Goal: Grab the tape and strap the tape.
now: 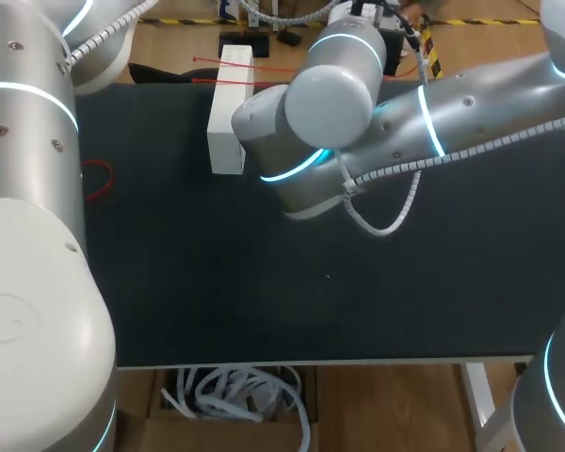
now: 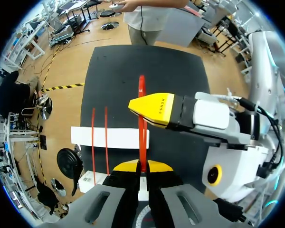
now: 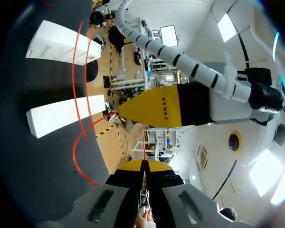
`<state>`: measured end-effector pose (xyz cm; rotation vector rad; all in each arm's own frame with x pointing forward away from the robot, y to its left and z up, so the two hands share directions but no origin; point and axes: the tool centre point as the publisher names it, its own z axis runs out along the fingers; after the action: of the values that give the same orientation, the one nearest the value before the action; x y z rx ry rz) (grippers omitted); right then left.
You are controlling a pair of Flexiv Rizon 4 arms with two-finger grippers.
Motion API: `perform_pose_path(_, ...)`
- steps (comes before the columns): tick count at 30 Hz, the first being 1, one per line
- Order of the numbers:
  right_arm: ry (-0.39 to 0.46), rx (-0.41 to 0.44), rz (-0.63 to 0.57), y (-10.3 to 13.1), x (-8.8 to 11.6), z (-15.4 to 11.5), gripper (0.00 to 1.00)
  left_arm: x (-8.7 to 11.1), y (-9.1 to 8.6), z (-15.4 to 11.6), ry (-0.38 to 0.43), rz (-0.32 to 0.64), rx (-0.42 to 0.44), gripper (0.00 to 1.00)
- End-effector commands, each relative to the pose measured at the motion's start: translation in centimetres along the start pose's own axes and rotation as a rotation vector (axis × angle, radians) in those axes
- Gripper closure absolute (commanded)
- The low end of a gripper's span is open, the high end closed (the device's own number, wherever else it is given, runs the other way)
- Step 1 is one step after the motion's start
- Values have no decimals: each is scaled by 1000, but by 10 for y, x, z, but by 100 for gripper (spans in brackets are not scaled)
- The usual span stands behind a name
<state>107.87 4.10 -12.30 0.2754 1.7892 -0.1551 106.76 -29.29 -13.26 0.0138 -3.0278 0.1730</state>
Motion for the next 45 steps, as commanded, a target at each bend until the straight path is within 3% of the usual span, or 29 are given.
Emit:
perform_pose_path(1,7,2,-6,1,-1,0,100,-2,-1,-2,5,-1,-6,100)
perform_pose_path(45,13,15,-31,-1,5,-4,100,-2,-1,-2,5,-1,-6,100)
